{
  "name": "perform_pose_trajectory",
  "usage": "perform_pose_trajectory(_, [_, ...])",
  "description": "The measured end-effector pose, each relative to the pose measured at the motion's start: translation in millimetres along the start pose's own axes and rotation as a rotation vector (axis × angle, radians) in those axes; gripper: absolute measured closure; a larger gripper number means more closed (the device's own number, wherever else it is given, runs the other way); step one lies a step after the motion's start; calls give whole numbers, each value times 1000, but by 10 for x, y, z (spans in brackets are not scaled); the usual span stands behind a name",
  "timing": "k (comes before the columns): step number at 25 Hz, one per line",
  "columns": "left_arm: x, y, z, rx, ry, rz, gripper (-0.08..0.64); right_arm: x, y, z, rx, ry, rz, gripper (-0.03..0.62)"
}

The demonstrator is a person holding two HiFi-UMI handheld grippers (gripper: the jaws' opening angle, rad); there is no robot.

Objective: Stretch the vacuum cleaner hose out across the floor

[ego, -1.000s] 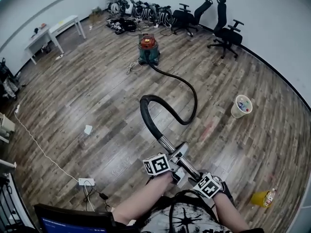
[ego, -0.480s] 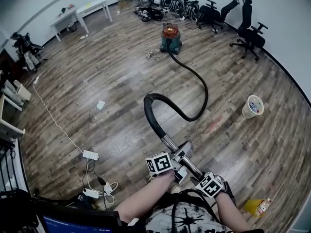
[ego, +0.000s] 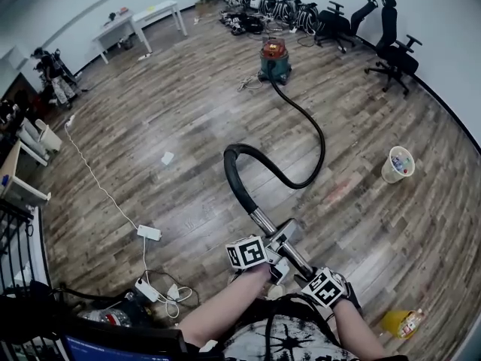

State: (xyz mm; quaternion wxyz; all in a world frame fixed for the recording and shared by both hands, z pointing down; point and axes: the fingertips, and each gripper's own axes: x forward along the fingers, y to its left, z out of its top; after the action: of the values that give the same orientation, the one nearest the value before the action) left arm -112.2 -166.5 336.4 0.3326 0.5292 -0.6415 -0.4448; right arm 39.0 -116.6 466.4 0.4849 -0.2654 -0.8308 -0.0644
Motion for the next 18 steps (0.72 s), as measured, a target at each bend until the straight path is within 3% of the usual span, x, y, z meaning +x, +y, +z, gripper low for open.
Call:
perform_pose_trajectory(7, [-237, -59, -10, 24, -7, -12, 508, 63, 189, 34, -30, -13, -19, 495])
perform_pose_trajectory(18, [-1097, 7, -215, -50, 24, -15, 508, 269, 1122, -28, 26, 47, -6, 495])
